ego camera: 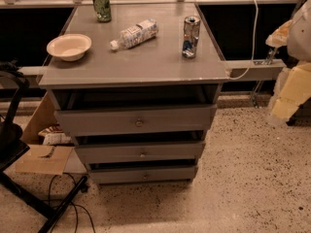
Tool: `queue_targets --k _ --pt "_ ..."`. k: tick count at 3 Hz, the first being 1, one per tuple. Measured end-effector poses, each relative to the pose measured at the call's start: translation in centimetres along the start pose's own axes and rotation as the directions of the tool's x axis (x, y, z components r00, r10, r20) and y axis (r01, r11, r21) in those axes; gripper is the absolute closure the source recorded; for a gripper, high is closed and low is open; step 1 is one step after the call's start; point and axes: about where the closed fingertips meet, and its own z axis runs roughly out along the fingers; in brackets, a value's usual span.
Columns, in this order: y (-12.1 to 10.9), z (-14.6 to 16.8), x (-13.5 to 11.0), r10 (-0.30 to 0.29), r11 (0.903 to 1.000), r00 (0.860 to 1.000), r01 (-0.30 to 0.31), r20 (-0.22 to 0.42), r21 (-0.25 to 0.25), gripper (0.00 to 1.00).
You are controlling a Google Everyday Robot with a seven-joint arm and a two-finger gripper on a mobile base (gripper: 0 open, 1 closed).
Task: Open bottom drawer
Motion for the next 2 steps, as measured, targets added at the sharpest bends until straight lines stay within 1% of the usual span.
queue_targets --k 1,2 --pt "0.0 0.0 0.0 0.000 1.0000 1.000 0.000 0.000 0.000 0.00" --pt "1.0 2.4 0.1 -0.011 0.9999 1.000 0.011 -0.028 0.003 0.00"
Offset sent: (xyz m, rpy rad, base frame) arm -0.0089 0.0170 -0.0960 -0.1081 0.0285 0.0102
